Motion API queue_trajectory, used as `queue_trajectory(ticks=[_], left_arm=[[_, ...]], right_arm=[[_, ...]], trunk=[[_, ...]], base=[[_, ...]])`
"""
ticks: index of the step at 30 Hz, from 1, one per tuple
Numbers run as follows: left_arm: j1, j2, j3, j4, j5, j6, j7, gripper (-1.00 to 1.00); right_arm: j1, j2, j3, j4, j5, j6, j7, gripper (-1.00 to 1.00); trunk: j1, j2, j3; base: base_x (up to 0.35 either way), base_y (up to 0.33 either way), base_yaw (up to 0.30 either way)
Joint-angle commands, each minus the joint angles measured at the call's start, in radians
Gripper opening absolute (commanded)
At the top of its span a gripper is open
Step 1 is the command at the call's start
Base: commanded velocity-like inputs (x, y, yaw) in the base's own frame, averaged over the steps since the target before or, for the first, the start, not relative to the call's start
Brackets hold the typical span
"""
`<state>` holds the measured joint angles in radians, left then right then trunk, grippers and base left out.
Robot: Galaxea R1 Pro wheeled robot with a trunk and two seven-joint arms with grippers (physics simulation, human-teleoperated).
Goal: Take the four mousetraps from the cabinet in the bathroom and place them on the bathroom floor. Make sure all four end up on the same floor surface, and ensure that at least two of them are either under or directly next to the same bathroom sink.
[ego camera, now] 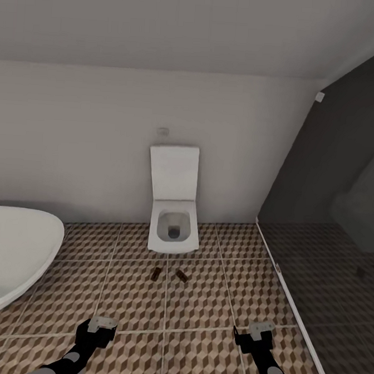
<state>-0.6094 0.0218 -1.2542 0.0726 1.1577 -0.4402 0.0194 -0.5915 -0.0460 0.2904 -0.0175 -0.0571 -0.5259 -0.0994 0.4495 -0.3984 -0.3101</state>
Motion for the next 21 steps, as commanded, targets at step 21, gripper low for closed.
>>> queue_trajectory(ticks=[21], left_arm=[[0.002,0.000,-0.007,0.001,0.002,-0.002,0.002,1.00]], right_arm=[[-0.001,0.000,0.009,0.001,-0.006,-0.003,-0.004,1.00]], trunk=[[0.001,-0.002,0.033]], base=[[0.000,0.000,0.000]])
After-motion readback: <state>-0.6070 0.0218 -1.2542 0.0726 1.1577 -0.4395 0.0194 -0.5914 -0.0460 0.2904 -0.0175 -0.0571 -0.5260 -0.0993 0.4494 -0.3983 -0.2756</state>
